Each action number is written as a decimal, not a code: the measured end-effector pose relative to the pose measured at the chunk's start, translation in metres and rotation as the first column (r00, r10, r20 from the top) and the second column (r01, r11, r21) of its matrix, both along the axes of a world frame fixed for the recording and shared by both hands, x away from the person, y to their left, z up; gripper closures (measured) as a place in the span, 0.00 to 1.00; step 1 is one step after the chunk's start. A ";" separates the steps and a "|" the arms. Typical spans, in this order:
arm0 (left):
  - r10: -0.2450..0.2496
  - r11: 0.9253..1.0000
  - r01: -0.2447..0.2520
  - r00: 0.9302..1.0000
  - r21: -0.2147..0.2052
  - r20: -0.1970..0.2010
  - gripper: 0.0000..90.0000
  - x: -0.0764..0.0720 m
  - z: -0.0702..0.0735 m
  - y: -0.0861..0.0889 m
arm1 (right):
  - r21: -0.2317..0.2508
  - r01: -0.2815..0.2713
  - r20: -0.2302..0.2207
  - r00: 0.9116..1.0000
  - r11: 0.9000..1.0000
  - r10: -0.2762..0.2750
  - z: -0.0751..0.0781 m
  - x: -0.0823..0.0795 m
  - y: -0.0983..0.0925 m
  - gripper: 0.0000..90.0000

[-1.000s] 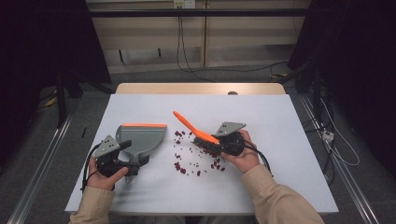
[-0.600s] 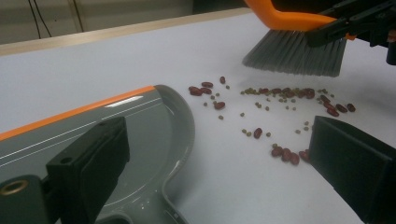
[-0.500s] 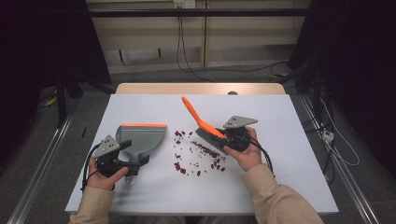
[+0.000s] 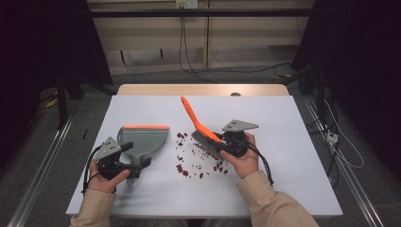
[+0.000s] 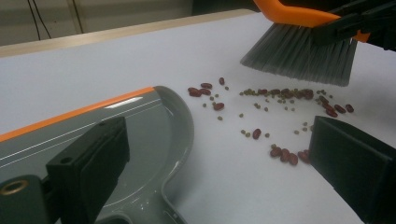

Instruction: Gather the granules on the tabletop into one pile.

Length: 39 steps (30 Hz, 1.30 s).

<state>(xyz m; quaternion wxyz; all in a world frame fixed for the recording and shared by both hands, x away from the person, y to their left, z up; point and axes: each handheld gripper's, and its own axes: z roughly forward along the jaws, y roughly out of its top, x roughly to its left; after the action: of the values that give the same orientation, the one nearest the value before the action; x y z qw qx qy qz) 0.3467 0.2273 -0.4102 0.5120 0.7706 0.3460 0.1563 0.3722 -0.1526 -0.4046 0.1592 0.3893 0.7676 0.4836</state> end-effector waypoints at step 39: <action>-0.009 1.000 0.009 1.000 0.008 0.004 0.06 -0.002 0.000 -0.001 | 0.107 -0.071 -0.057 0.995 0.992 0.077 -0.014 -0.033 0.070 0.79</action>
<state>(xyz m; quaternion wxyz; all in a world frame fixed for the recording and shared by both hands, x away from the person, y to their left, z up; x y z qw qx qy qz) 0.3450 0.2267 -0.4105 0.5103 0.7738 0.3410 0.1569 0.3388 -0.0829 -0.4185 0.0969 0.3831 0.7596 0.5166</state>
